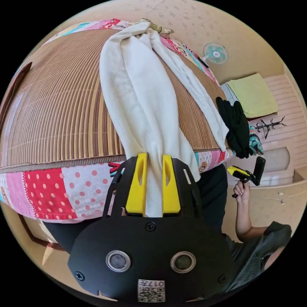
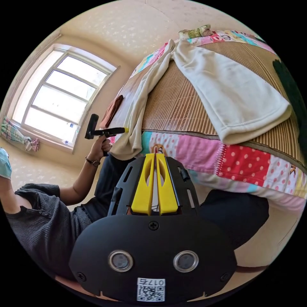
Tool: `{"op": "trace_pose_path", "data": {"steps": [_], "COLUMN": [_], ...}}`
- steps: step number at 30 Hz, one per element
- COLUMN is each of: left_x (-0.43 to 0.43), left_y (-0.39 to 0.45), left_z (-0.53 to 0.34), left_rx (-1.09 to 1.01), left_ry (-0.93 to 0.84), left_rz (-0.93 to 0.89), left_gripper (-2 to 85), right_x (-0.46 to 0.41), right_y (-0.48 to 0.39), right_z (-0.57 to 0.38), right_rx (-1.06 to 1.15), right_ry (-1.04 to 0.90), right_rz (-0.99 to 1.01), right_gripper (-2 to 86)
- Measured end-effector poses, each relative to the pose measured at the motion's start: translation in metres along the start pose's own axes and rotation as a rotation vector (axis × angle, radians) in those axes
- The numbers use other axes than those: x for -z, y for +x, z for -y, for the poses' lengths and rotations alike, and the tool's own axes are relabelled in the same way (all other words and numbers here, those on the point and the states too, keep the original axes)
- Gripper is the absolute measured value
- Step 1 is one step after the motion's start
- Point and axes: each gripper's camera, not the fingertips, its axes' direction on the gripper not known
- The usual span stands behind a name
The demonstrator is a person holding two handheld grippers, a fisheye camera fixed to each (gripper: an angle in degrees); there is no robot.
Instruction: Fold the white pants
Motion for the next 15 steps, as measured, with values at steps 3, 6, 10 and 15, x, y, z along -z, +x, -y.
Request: {"op": "trace_pose_path", "data": {"steps": [3,6,10,15], "left_x": [0.042,0.106,0.147,0.157], "left_y": [-0.026,-0.073,-0.154,-0.135], "left_z": [-0.01,-0.061,-0.145,-0.189], "left_rx": [-0.055,-0.132,0.286,0.42], "left_ry": [0.131,0.497,0.725,0.688], "left_rz": [-0.232,-0.541,-0.31,0.088], "left_gripper": [4.3,2.8,0.4,4.2], "right_x": [0.022,0.036,0.044,0.037], "right_y": [0.011,0.016,0.022,0.018], "right_z": [-0.001,-0.001,0.003,0.025], "right_rx": [-0.032,-0.044,-0.082,-0.13], "right_ry": [0.072,0.105,0.128,0.145], "right_rz": [0.035,0.017,-0.064,-0.137], "right_gripper": [0.6,0.7,0.8,1.5]}}
